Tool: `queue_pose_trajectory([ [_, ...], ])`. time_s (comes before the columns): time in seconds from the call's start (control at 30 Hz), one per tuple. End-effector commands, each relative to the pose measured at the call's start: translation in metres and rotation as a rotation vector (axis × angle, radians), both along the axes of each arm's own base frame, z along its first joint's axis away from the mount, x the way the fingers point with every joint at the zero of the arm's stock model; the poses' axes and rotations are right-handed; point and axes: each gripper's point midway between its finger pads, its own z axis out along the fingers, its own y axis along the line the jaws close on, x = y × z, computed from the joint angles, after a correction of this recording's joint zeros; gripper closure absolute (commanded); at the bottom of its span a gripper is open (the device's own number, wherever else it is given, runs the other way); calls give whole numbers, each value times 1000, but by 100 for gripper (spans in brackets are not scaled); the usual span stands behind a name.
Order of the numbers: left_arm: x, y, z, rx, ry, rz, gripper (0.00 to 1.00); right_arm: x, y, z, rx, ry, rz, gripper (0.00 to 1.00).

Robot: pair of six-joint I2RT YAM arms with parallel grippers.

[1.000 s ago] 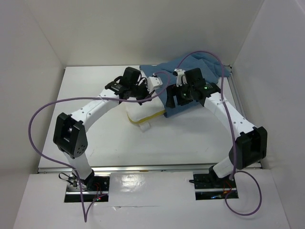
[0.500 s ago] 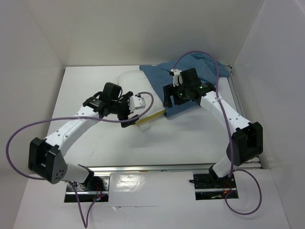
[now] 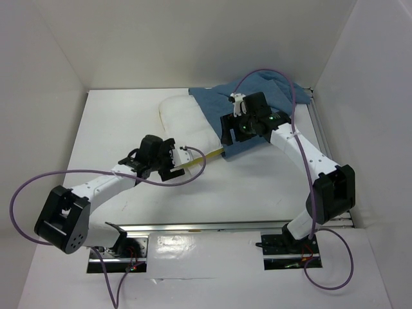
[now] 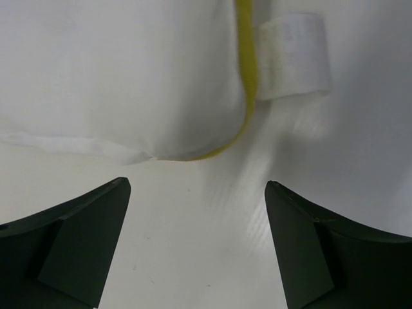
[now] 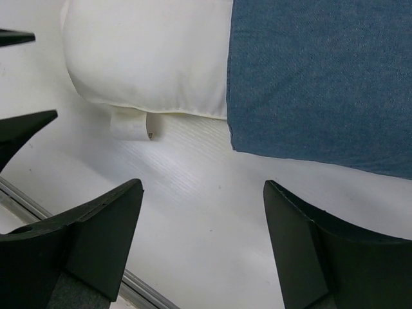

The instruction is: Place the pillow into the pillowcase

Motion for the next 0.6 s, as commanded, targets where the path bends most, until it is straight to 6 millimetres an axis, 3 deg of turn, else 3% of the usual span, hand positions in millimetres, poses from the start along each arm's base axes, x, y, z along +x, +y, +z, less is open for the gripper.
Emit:
queue_pose_trajectory([
  [0.0, 51, -7, 47, -90, -275, 98, 0, 9, 5, 18, 11, -68, 5, 17],
  [0.27, 46, -28, 59, -175, -238, 19, 0, 11, 1, 10, -22, -65, 3, 17],
  [0.3, 43, -30, 48, -160, -187, 7, 0, 14, 1, 11, -24, -76, -4, 17],
  [0.4, 38, -43, 54, -194, -131, -45, 0, 16, 1, 11, -29, -81, 4, 17],
  [0.43, 37, -41, 47, -190, -101, -46, 0, 17, 2, 6, -35, -70, 4, 17],
  [0.57, 20, -51, 46, -211, -25, -124, 0, 21, -1, 6, -35, -70, -5, 17],
])
